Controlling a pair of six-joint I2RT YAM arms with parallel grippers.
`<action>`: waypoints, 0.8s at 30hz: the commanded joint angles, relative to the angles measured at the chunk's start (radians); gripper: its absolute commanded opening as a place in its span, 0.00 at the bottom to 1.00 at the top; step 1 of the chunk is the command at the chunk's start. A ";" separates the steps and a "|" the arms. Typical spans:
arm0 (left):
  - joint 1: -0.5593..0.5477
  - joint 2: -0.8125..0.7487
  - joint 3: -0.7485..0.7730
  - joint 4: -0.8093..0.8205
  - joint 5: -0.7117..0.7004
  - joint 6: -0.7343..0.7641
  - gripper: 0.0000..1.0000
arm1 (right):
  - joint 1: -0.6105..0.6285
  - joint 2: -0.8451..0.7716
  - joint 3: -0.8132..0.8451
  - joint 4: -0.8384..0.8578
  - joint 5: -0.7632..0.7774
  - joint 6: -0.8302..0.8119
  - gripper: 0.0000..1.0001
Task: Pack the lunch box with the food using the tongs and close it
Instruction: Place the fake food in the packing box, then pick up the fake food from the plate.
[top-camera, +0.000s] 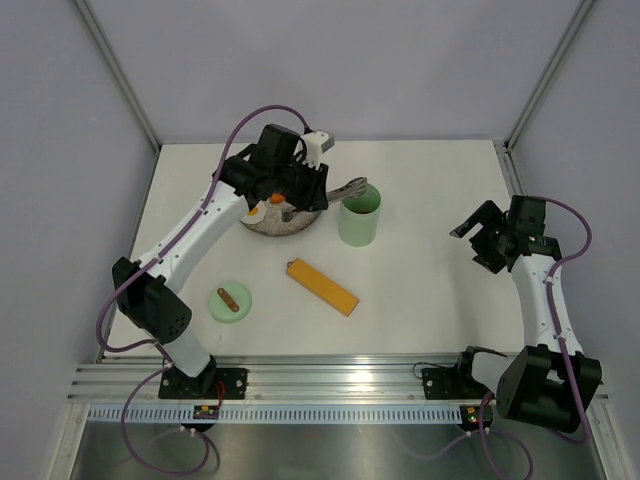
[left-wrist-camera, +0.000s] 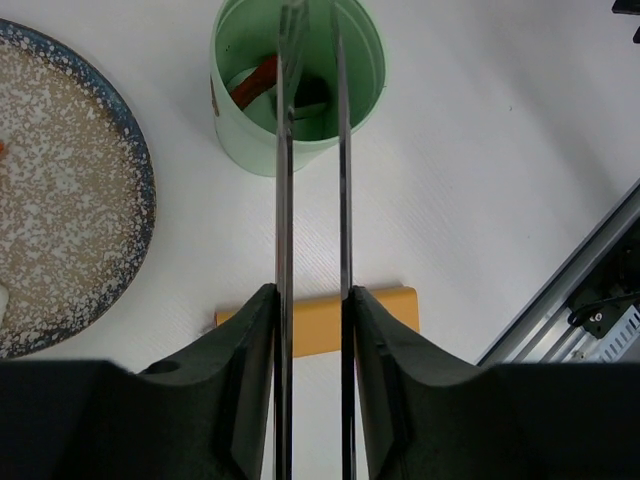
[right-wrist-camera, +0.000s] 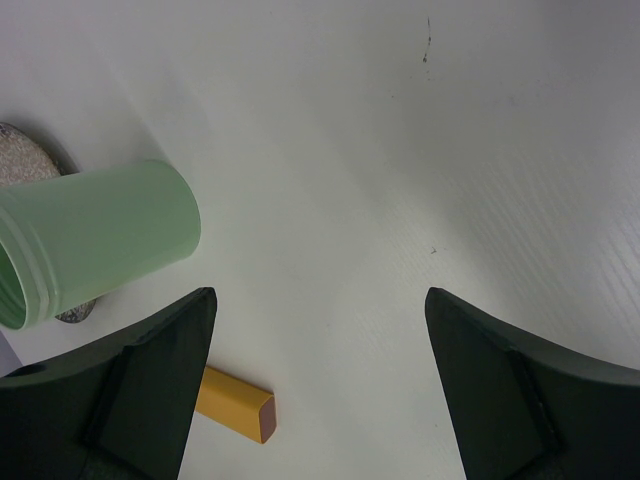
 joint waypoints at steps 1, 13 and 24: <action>-0.003 -0.081 0.024 0.059 -0.014 -0.006 0.33 | 0.002 -0.013 0.005 0.009 -0.002 -0.002 0.93; 0.145 -0.164 -0.069 0.004 -0.155 -0.032 0.26 | 0.002 -0.013 0.011 0.009 -0.008 -0.002 0.93; 0.334 -0.105 -0.205 0.010 -0.267 -0.199 0.30 | 0.002 -0.008 0.013 0.010 -0.014 -0.002 0.93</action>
